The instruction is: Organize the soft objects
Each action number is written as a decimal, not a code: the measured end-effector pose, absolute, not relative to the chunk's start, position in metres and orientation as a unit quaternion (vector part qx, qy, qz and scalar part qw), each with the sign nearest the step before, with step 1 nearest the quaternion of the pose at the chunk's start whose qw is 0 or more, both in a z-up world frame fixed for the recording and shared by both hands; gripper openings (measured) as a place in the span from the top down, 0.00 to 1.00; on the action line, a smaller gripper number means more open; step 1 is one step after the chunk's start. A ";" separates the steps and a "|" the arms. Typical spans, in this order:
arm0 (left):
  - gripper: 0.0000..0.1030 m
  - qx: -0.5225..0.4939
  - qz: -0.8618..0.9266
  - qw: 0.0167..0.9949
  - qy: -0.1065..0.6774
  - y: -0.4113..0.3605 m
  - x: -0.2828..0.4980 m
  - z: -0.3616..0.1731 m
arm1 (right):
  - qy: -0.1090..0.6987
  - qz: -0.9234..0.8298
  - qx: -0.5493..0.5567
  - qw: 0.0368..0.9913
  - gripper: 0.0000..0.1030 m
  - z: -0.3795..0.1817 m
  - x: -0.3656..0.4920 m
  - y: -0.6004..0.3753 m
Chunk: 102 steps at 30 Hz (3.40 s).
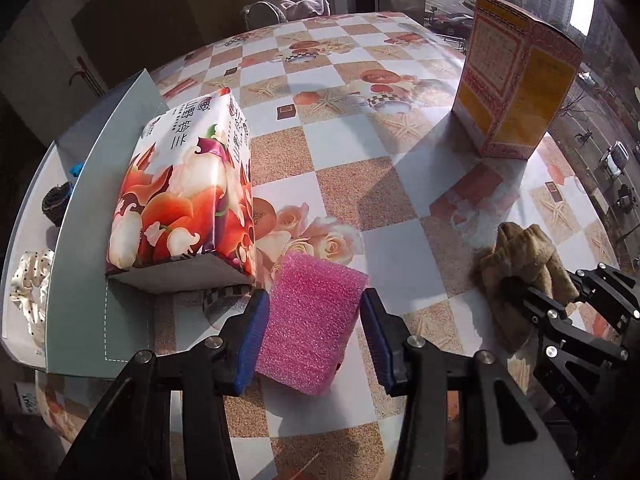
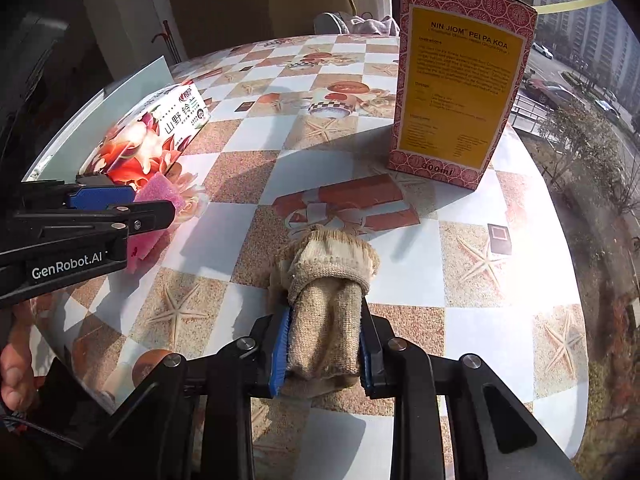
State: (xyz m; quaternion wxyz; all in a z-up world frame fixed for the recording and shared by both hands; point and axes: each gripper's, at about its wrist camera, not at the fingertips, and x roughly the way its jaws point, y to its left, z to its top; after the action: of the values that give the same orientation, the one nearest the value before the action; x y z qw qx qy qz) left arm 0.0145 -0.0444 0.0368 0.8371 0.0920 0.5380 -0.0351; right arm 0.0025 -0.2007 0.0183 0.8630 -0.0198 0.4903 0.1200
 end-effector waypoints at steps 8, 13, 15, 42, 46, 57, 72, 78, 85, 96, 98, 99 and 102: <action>0.48 0.103 -0.026 0.857 0.505 -0.043 -0.005 0.023 | 0.471 0.112 -0.032 0.874 0.71 0.015 -0.006 -0.198; 0.48 0.107 -0.020 0.862 0.495 -0.045 -0.007 0.021 | 0.467 0.107 -0.034 0.877 0.71 0.015 -0.007 -0.196; 0.48 0.104 -0.022 0.864 0.492 -0.044 -0.008 0.022 | 0.469 0.104 -0.034 0.876 0.71 0.015 -0.006 -0.195; 0.49 0.043 -0.032 0.856 0.514 -0.023 -0.013 0.035 | 0.503 0.105 -0.012 0.858 0.72 0.026 -0.023 -0.194; 0.51 0.047 -0.042 0.848 0.527 -0.022 -0.017 0.032 | 0.500 0.109 -0.022 0.859 0.72 0.031 -0.032 -0.190; 0.49 -0.002 -0.049 0.845 0.532 -0.007 -0.017 0.013 | 0.500 0.111 -0.029 0.858 0.72 0.018 -0.033 -0.183; 0.66 -0.022 -0.061 0.848 0.526 0.000 -0.018 0.015 | 0.494 0.107 -0.031 0.863 0.71 0.019 -0.035 -0.182; 0.68 -0.058 -0.077 0.850 0.519 0.008 -0.021 0.019 | 0.490 0.109 -0.026 0.864 0.71 0.019 -0.035 -0.184; 0.62 -0.055 -0.073 0.856 0.509 0.007 -0.021 0.030 | 0.487 0.114 -0.023 0.866 0.71 0.019 -0.036 -0.185; 0.36 -0.060 -0.050 0.855 0.512 0.013 -0.015 0.034 | 0.484 0.117 -0.022 0.867 0.71 0.019 -0.037 -0.186; 0.35 -0.057 -0.056 0.855 0.512 0.010 -0.009 0.037 | 0.485 0.117 -0.021 0.867 0.71 0.019 -0.037 -0.186; 0.33 -0.062 -0.067 0.851 0.517 0.008 -0.004 0.037 | 0.485 0.117 -0.022 0.867 0.71 0.019 -0.037 -0.186; 0.32 -0.100 -0.086 0.833 0.538 0.003 0.014 0.034 | 0.484 0.117 -0.023 0.867 0.71 0.019 -0.036 -0.186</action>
State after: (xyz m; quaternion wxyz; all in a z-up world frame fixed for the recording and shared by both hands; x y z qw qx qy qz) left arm 0.0138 0.0033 0.0338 0.8328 -0.0996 0.5377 -0.0864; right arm -0.0365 -0.1865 0.0188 0.8666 -0.0227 0.4845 0.1172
